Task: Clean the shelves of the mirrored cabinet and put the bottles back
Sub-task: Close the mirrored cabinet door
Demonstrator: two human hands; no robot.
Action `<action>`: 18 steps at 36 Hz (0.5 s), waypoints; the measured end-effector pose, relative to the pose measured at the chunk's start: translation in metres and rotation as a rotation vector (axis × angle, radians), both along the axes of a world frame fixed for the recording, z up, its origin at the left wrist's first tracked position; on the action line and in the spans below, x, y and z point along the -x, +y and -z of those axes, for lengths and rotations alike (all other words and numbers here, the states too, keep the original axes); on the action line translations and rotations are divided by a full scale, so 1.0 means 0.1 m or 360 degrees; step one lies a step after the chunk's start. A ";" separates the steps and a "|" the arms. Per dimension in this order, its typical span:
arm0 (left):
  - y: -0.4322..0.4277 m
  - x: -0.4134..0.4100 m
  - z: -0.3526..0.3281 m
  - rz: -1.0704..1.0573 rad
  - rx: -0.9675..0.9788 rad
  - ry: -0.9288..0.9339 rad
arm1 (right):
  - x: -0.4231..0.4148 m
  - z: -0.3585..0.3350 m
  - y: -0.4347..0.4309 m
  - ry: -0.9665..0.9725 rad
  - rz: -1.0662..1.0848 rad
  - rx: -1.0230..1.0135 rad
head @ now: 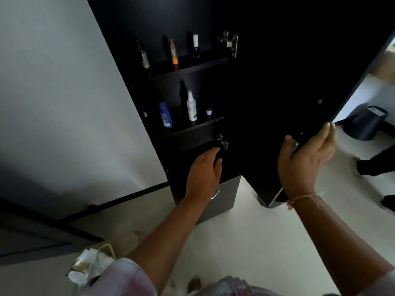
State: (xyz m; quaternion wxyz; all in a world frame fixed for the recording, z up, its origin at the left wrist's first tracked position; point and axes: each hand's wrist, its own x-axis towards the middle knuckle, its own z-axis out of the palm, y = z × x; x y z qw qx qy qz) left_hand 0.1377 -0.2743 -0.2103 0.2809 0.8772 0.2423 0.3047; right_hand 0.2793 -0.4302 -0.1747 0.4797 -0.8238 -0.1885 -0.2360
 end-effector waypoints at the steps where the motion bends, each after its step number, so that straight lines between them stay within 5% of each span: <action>1: -0.06 -0.01 -0.01 -0.0005 0.0021 0.0011 | -0.03 0.00 -0.03 0.0016 -0.0009 -0.0019; 18: -0.60 0.06 -0.08 0.0116 0.0321 -0.0078 | 0.09 -0.09 -0.22 0.0177 -0.0438 -0.0366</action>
